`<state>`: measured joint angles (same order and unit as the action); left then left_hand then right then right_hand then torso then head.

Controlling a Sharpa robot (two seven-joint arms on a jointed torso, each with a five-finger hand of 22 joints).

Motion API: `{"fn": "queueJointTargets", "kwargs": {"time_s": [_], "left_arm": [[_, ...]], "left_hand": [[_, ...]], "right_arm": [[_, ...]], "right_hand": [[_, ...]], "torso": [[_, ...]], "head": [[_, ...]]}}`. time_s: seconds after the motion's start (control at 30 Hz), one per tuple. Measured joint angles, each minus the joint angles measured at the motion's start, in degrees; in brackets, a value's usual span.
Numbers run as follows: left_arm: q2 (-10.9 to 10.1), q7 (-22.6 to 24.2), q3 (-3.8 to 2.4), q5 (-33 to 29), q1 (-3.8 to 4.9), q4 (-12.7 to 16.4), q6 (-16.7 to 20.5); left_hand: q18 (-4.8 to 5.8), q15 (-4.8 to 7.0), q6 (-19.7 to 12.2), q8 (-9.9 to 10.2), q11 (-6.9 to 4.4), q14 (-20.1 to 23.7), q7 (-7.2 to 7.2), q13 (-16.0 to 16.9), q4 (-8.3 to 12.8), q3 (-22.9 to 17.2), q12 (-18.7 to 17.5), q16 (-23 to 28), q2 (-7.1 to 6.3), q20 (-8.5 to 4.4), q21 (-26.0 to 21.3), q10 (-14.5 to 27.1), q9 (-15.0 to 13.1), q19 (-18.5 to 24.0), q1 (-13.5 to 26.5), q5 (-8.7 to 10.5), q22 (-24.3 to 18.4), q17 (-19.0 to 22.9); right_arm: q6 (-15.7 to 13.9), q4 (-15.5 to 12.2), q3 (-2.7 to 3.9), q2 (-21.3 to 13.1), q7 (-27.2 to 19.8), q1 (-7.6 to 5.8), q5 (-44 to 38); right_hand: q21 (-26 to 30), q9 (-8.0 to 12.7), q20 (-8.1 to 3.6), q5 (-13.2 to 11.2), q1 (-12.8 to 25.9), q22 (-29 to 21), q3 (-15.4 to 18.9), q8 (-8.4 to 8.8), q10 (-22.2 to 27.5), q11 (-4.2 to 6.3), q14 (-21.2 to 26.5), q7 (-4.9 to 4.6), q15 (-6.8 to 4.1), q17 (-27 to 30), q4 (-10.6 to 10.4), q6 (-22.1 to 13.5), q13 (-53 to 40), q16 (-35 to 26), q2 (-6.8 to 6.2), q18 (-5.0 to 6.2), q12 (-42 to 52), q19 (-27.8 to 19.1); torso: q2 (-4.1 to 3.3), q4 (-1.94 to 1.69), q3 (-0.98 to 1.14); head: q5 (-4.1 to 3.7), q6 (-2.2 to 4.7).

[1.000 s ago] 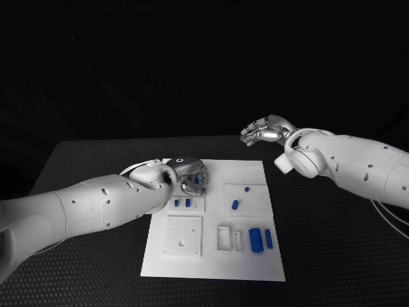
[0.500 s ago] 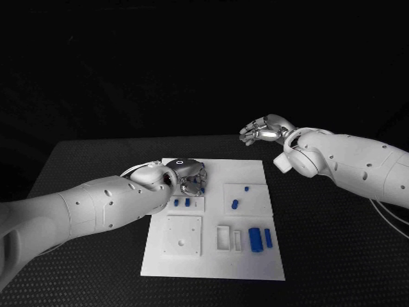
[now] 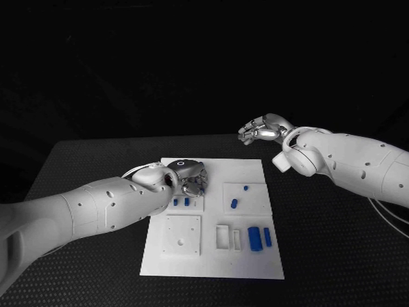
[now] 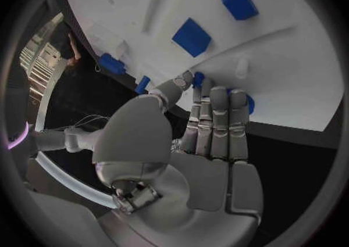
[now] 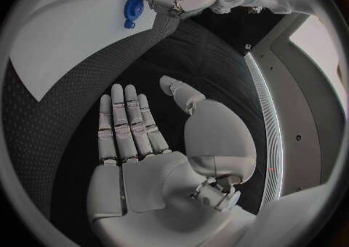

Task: Assemble the parts on the task board

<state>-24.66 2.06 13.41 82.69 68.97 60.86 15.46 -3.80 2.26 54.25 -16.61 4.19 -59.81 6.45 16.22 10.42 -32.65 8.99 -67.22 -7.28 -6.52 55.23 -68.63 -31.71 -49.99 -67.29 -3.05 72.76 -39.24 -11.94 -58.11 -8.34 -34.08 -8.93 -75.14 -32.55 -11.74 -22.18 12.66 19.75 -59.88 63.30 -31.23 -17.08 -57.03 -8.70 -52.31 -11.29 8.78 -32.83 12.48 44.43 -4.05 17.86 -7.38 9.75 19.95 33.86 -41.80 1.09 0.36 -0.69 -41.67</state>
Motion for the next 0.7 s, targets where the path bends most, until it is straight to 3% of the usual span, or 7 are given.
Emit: {"fn": "queueJointTargets", "kwargs": {"time_s": [0.27, 0.37, 0.5, 0.7], "left_arm": [[0.08, -0.09, -0.04, 0.11, 0.0, -0.07, -0.27], [0.15, -0.16, -0.04, 0.38, 0.01, -0.06, -0.43], [0.29, -0.34, -0.07, 0.85, 0.03, -0.05, -0.53], [0.43, -0.5, -0.03, 1.38, -0.05, -0.16, -0.02]], "left_hand": [[-0.12, 0.3, 0.21, 0.01, -0.39, -0.3, 0.2, -0.15, 0.22, -0.22, -0.18, -0.45, 0.25, 0.0, 0.0, -0.39, 0.13, -0.02, -0.1, 0.0, 0.1, 0.1], [-0.27, 0.68, 1.66, 0.01, -0.81, -1.3, 0.18, 0.04, 1.55, -1.32, -0.43, -0.78, 1.17, 0.01, 0.0, -1.64, 0.17, -0.18, -1.29, -0.23, 0.2, 0.45], [-0.29, 1.04, 2.7, -0.32, -1.23, -2.54, 0.19, 0.12, 2.56, -3.67, -0.66, -0.89, 0.6, -0.15, 0.0, -3.07, 0.32, -0.75, -2.77, -0.2, 0.2, 1.06], [-0.21, 1.44, 4.96, -1.12, -1.76, -5.2, -0.52, 0.27, 4.11, -5.97, -0.95, -2.03, 0.8, -0.72, 0.0, -5.78, 0.47, -2.82, -4.14, 0.07, 0.27, 1.55]], "right_arm": [[0.0, -0.14, 0.0, -0.02, 0.0, 0.0, 0.0], [0.0, -0.15, 0.0, -0.02, 0.0, 0.0, 0.0], [0.0, -0.15, 0.0, -0.02, 0.0, 0.0, 0.0], [0.0, -0.19, 0.0, -0.02, 0.0, 0.0, 0.0]], "right_hand": [[0.0, 0.0, 0.0, 0.0, 0.0, 0.05, 0.0, 0.0, 0.0, 0.0, 0.0, 0.0, 0.0, 0.0, 0.0, 0.0, 0.0, 0.0, 0.0, 0.0, 0.0, 0.0], [0.0, 0.0, 0.0, 0.0, 0.0, 0.05, 0.0, 0.0, 0.0, 0.0, 0.0, 0.01, 0.0, 0.0, 0.0, 0.01, 0.0, 0.0, 0.0, 0.0, 0.0, 0.0], [0.0, 0.0, 0.0, 0.0, 0.0, 0.05, 0.0, 0.0, 0.0, 0.0, 0.0, 0.01, 0.0, 0.0, 0.0, 0.01, 0.0, 0.0, 0.0, 0.0, 0.0, 0.0], [0.0, 0.0, 0.0, 0.0, 0.0, 0.06, 0.0, 0.0, 0.0, 0.0, 0.0, 0.01, 0.0, 0.0, 0.0, 0.01, 0.0, 0.0, 0.0, 0.0, 0.0, 0.0]], "torso": [[0.03, -0.04, 0.02], [0.04, -0.04, 0.02], [0.05, -0.05, 0.02], [0.03, -0.07, 0.01]], "head": [[-0.03, -0.02], [-0.07, -0.02], [-0.12, -0.03], [-0.12, -0.03]]}}
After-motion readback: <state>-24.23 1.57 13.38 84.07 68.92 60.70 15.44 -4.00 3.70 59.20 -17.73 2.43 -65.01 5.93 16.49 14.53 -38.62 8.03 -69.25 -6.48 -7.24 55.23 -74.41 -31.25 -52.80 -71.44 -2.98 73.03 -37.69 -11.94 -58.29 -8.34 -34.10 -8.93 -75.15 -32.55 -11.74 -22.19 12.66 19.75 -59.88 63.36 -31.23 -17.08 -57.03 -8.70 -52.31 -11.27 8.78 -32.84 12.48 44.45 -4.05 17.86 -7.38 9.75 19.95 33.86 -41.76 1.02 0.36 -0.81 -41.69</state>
